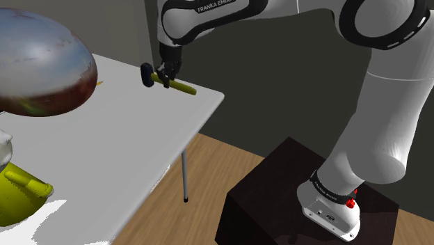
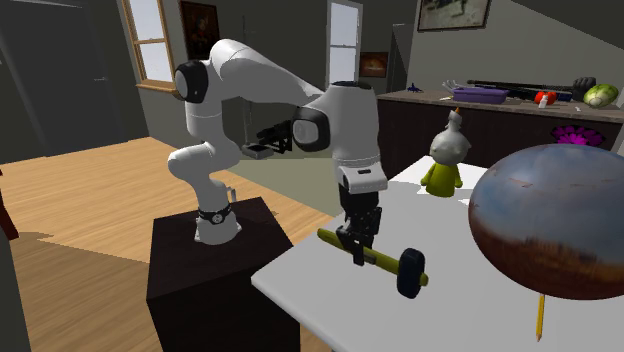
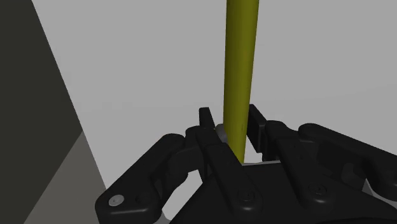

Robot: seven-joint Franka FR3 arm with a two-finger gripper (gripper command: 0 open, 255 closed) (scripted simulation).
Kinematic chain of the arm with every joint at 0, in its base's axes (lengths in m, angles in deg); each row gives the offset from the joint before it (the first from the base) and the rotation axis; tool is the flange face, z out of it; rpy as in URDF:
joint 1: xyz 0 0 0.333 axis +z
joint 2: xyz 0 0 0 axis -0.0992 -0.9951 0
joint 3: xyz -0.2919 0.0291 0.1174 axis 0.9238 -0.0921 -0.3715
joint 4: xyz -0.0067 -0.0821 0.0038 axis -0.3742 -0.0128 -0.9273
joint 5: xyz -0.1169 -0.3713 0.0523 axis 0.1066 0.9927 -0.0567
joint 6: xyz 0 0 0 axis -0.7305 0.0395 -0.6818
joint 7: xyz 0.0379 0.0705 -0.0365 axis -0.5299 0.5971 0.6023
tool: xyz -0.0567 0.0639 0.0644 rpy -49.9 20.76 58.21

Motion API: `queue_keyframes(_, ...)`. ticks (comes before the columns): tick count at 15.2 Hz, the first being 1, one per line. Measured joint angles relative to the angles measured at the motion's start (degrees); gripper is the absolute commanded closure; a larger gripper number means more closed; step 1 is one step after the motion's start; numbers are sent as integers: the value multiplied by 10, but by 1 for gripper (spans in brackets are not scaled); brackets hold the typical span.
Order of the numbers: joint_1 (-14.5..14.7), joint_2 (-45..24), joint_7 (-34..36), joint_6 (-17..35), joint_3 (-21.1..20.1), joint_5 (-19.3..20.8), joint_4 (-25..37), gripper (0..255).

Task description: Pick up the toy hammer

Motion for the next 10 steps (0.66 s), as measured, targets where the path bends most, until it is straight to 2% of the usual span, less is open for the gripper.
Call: queue_keyframes(10, 1, 11, -2, -68, -1, -2, 57, 255)
